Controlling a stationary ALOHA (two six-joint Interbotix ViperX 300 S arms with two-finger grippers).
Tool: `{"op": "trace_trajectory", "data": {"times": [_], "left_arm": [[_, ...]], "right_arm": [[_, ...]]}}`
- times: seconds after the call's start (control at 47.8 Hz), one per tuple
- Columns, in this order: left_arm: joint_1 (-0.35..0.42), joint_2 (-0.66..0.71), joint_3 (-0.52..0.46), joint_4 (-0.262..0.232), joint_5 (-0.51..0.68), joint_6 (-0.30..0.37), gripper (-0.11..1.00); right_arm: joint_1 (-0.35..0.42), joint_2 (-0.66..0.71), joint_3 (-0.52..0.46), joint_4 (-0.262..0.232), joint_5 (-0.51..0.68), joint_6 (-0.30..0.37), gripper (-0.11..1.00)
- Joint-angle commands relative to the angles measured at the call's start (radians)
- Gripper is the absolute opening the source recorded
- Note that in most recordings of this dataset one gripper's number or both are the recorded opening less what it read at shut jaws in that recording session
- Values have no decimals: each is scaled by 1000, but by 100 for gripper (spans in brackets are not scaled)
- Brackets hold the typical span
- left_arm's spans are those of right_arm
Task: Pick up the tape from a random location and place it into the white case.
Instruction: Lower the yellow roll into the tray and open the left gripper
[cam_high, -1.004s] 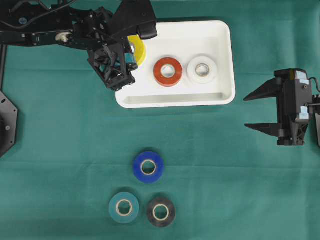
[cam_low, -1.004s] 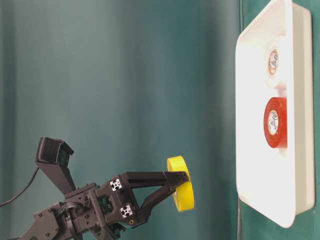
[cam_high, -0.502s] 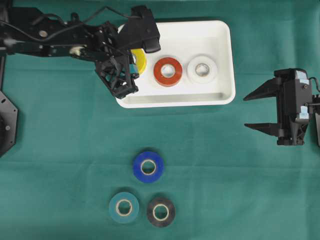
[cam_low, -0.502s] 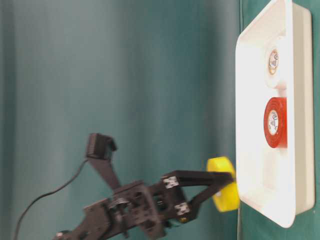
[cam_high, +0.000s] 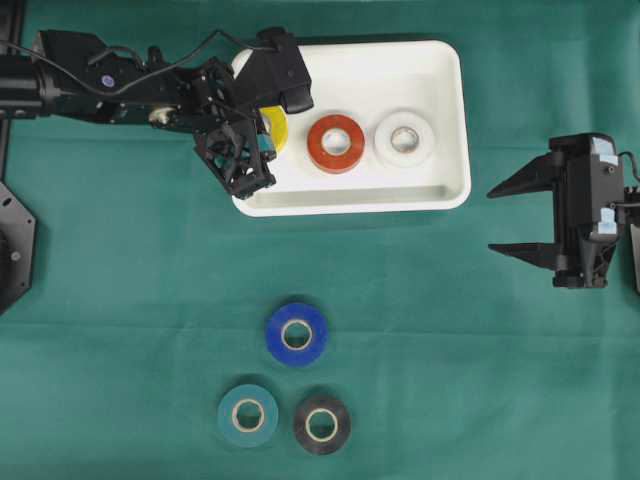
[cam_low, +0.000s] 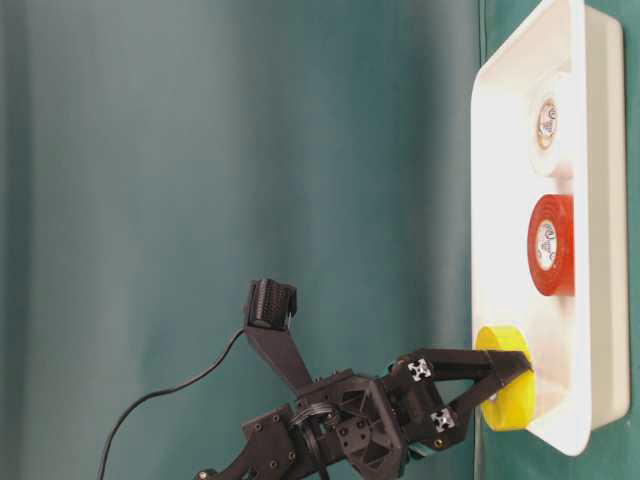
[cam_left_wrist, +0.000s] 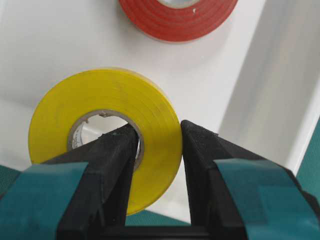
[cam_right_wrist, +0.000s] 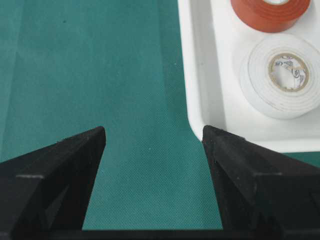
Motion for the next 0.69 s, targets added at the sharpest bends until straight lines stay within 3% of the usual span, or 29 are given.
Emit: {"op": "trace_trajectory", "data": {"times": [0.0,0.669], "left_arm": [[0,-6,-8,-2,-29,5,23],[-15,-3,-18,-3,-40,8,27]], "right_arm": [[-2,0,-23,-2,-8,-2,74],[-5,0,-26,-2,-6,-2,74]]}}
